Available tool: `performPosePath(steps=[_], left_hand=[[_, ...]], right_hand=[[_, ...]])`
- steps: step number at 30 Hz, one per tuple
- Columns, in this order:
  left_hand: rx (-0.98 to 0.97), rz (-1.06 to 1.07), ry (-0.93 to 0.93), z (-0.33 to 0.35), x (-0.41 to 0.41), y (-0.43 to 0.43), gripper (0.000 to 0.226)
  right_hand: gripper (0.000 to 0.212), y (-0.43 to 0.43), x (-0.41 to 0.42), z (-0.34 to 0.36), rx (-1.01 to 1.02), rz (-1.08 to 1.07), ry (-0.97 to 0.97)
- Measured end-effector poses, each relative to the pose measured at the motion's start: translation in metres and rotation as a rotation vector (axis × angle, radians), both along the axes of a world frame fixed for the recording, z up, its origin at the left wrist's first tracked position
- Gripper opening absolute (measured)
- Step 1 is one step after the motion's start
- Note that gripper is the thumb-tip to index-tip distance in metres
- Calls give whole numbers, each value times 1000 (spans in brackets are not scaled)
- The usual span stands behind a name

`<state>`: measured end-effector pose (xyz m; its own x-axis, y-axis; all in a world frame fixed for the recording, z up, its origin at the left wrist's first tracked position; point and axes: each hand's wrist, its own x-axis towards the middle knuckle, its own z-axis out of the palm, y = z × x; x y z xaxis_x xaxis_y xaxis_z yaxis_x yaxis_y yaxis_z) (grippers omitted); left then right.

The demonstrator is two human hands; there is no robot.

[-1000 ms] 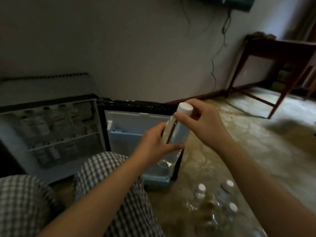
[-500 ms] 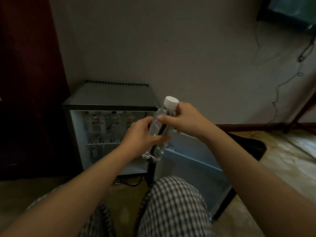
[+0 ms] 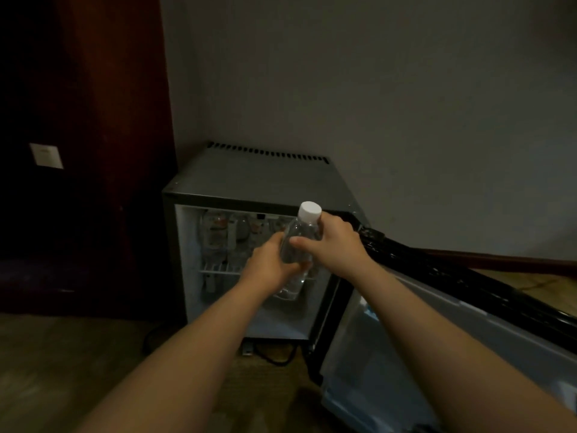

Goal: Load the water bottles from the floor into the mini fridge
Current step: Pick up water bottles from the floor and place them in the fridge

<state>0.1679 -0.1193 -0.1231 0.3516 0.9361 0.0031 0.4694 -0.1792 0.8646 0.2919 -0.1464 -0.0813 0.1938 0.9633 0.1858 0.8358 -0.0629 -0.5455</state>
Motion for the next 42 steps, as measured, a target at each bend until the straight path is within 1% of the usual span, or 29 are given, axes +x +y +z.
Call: performPosePath(steps=[2, 5, 8, 10, 13, 16, 19, 23, 26, 28, 30, 33, 36, 39, 42], left_hand=[[-40, -37, 55, -10, 1, 15, 52], [-66, -112, 98, -24, 0, 30, 48], [-69, -137, 61, -32, 6, 38, 45], [-113, -170, 31, -37, 15, 47, 45], [-158, -214, 33, -46, 22, 51, 42], [-171, -148, -4, -56, 30, 63, 37], [-215, -64, -83, -66, 41, 79, 32], [-286, -41, -131, -77, 58, 93, 26], [-303, -7, -114, -87, 67, 104, 26], [-320, 20, -117, -93, 71, 111, 29], [-350, 1, -69, -95, 76, 116, 32], [-374, -14, 59, -102, 84, 127, 37], [-414, -40, 223, -104, 90, 131, 40], [-409, -70, 262, -101, 92, 133, 41], [-419, -107, 206, -99, 91, 137, 45]], right_hand=[[47, 13, 2, -16, -12, -34, -4], [47, 29, 7, -40, -67, -88, 9], [47, 40, 16, -47, -90, -145, 33], [48, 52, 22, -52, -104, -179, 40], [49, 53, 25, -63, -137, -204, 68], [47, 63, 28, -70, -168, -207, 87], [38, 77, 31, -73, -188, -236, 86], [30, 94, 36, -84, -206, -342, 102], [24, 110, 36, -88, -230, -443, 62], [27, 119, 36, -91, -234, -481, 68], [36, 127, 36, -93, -239, -502, 125], [47, 141, 41, -102, -289, -454, 204], [44, 152, 45, -110, -344, -390, 130], [44, 158, 46, -115, -364, -342, 110], [46, 162, 50, -115, -379, -279, 100]])
